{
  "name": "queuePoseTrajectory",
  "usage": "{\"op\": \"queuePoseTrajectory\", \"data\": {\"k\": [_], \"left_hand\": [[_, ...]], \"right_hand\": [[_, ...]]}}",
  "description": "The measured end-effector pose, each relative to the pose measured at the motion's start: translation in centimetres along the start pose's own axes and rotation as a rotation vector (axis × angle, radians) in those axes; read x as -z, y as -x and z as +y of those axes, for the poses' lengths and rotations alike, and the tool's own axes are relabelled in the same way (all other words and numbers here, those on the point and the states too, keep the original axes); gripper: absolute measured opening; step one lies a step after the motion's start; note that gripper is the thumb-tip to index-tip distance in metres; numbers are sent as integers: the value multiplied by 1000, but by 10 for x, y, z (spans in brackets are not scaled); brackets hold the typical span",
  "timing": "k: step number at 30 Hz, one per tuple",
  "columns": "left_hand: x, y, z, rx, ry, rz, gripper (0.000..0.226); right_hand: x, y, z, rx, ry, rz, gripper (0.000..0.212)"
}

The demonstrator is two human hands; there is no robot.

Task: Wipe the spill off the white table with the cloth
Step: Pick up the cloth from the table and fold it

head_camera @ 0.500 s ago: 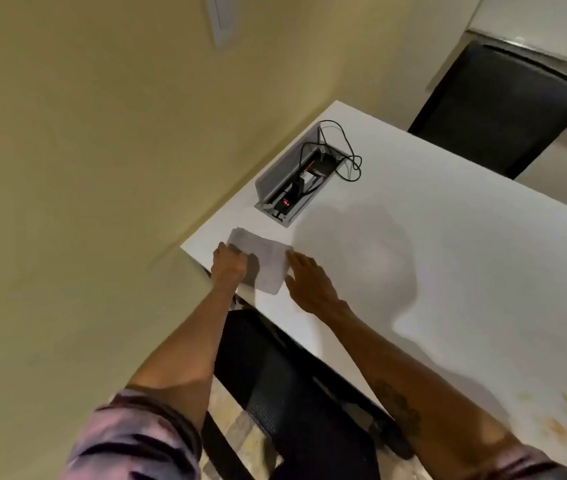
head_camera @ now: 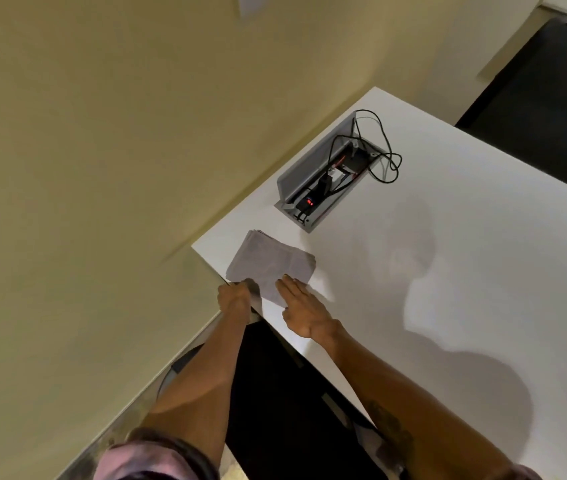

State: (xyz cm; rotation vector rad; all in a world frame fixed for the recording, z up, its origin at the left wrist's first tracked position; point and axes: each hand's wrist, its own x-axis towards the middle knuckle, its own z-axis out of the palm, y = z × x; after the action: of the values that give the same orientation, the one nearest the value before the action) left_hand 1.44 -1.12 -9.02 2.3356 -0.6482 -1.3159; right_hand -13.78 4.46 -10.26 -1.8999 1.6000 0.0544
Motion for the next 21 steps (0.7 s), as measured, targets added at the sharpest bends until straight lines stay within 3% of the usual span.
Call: {"op": "queuePoseTrajectory", "data": {"k": [5,10,13,15,18,21], "left_hand": [[-3,-9,2,-113,38,94,50],[-10,-16,11,-24,205,6,59],[-11,-20,12,-18,310,-63,48],[-11,-11,14,-132,271,-91,39],[-12,7,15,-520,19,-54,19],[-15,14,6,-831,-241,-34,34]], "right_hand": [[-14,-10,2,-30,-9,-21,77],[-16,-18,1,-73,-45,-44,78],[-15,-22,-1,-103,-69,-43,77],[-11,-24,-1,-136,-81,-53,75],[-1,-26,-1,-214,-169,-58,71],[10,-31,1,-281,-321,-25,66]]}}
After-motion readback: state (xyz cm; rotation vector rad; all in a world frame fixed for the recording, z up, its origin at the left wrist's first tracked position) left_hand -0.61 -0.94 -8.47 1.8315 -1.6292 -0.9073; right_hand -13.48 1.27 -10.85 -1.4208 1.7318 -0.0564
